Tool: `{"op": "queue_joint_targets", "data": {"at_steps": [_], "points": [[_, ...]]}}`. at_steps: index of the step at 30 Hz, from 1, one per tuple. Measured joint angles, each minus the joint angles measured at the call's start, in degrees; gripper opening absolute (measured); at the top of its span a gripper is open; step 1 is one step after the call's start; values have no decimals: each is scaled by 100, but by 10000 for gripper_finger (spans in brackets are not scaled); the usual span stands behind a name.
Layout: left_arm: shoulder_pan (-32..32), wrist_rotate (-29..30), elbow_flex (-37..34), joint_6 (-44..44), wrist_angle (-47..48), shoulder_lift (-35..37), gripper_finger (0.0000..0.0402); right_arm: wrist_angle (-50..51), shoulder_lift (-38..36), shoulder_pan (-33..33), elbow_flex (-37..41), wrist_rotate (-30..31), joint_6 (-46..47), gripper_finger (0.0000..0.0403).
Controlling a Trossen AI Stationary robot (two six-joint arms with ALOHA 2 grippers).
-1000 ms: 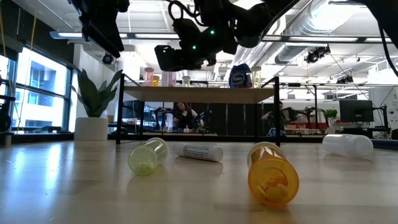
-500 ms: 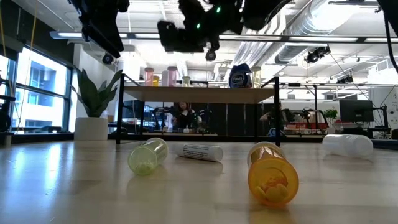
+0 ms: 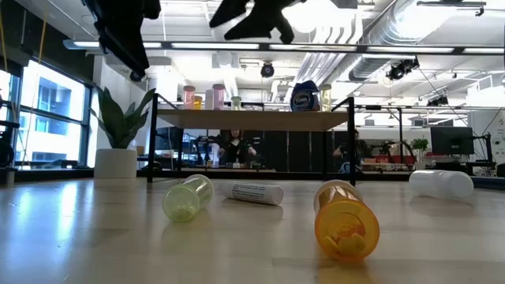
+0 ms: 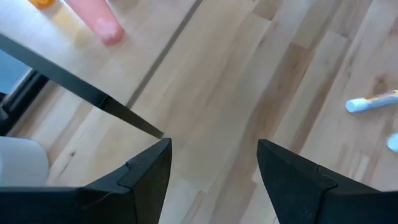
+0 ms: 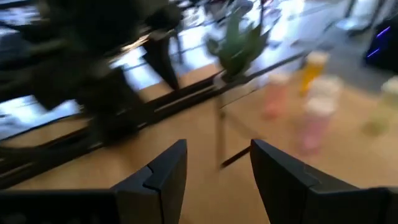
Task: Pick and place medicine bottles onto shelf by color
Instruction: Put the large orange pill bottle on the shelf
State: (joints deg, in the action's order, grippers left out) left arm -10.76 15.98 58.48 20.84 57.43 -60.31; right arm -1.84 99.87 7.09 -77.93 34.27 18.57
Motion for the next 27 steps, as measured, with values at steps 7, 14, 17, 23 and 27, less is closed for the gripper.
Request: {"op": "queue_joint_targets", "data": {"at_steps": [7, 14, 17, 23, 27], "points": [[70, -508, 0, 93, 137, 0, 227, 760, -246, 393, -75, -789, 1077, 168], [422, -860, -2, 335, 302, 1, 227, 3049, -235, 630, -1099, -1210, 1689, 168], [613, -837, -1, 489, 291, 0, 227, 4321, -224, 658, -1416, -1304, 2351, 168], [863, -804, -2, 620, 276, 0, 227, 5886, -216, 722, -1593, -1473, 3234, 168], [911, -780, -2, 798, 276, 0, 227, 6377, -216, 754, -1593, -1767, 3467, 168]]}}
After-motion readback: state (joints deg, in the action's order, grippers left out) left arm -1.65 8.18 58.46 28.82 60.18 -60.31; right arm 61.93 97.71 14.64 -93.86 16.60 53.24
